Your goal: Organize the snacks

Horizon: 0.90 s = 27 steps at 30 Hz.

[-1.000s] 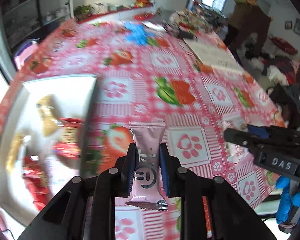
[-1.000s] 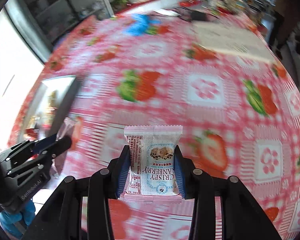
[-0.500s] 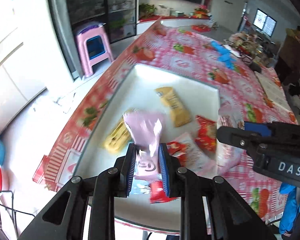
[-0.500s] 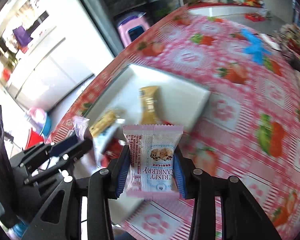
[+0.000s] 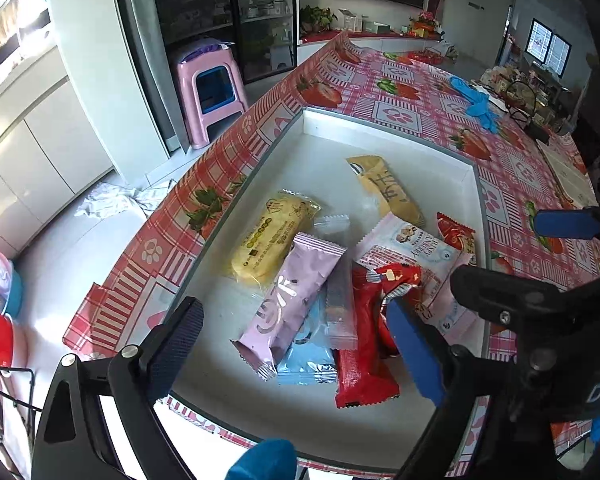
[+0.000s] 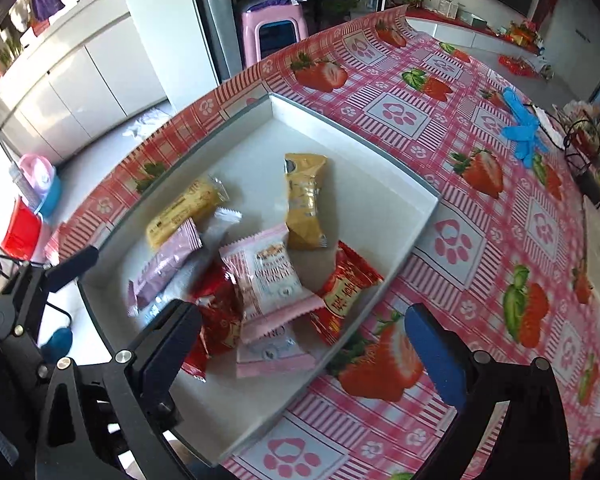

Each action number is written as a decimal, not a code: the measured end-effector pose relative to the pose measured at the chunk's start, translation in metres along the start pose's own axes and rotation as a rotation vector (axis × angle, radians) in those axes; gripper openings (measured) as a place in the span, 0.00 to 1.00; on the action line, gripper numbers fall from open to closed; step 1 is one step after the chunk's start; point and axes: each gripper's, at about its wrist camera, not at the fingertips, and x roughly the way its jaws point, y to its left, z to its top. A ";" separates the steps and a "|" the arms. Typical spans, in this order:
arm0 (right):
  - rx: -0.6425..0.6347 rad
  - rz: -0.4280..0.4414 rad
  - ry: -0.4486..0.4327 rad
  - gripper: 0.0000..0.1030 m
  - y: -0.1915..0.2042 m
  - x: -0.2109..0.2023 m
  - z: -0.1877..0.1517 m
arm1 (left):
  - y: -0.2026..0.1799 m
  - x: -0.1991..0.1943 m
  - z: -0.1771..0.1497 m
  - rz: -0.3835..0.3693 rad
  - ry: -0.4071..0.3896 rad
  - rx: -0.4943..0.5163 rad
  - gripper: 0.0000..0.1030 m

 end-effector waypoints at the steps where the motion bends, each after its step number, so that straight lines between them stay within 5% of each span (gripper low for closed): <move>1: -0.009 -0.016 0.001 0.99 0.001 -0.001 -0.001 | 0.000 0.001 -0.001 -0.006 0.009 -0.005 0.92; 12: -0.060 -0.078 -0.031 0.99 0.010 -0.007 -0.008 | 0.001 0.000 -0.012 0.065 0.042 -0.002 0.92; 27: -0.083 -0.087 -0.037 0.99 0.014 -0.009 -0.010 | -0.002 -0.001 -0.012 0.067 0.039 0.011 0.92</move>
